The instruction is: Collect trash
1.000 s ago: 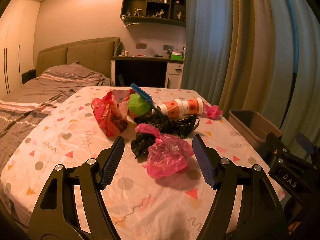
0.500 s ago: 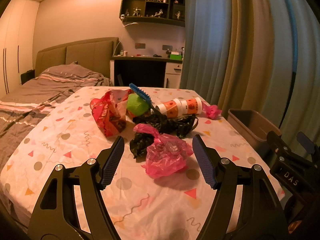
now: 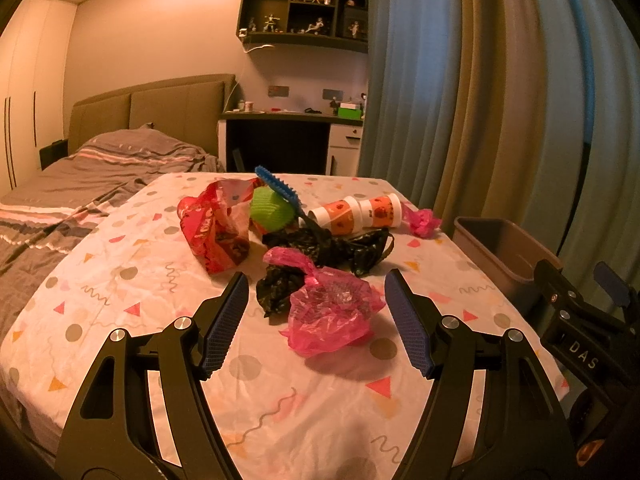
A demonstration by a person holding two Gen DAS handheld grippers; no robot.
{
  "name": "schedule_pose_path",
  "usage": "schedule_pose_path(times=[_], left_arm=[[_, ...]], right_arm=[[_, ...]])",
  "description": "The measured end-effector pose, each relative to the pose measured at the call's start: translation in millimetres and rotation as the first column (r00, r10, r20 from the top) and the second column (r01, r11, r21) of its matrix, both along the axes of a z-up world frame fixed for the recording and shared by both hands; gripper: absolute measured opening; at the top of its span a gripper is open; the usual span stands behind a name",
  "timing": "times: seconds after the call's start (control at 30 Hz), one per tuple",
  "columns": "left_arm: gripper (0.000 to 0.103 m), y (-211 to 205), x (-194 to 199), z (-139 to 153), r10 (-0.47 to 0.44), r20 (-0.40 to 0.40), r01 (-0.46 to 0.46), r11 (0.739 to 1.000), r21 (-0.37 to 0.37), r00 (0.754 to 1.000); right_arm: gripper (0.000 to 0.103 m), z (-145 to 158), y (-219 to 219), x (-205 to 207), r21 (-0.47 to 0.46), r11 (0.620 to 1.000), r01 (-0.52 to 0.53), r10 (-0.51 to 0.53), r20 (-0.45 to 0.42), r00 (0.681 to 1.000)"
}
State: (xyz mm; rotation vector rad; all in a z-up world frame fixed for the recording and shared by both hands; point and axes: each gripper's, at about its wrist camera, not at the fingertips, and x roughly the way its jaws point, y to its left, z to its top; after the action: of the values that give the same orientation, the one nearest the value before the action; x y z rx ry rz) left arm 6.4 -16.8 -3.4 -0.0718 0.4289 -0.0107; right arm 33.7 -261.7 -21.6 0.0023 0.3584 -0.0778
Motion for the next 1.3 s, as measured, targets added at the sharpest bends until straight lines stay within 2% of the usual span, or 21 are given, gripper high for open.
schedule_pose_path(times=[1.0, 1.13, 1.3], left_arm=[[0.069, -11.6, 1.3, -5.9, -0.012, 0.015, 0.011, 1.0, 0.018, 1.0], [0.069, -5.6, -0.5, -4.8, -0.014, 0.013, 0.014, 1.0, 0.028, 1.0], [0.071, 9.6, 3.3, -8.6, 0.033, -0.003, -0.033, 0.999, 0.034, 0.999]], right_arm=[[0.097, -0.3, -0.1, 1.4, 0.001, 1.0, -0.002, 0.002, 0.004, 1.0], [0.097, -0.9, 3.0, 7.4, 0.005, 1.0, -0.022, 0.022, 0.0, 1.0], [0.097, -9.9, 15.4, 19.1, 0.022, 0.996, -0.085, 0.086, -0.014, 0.996]])
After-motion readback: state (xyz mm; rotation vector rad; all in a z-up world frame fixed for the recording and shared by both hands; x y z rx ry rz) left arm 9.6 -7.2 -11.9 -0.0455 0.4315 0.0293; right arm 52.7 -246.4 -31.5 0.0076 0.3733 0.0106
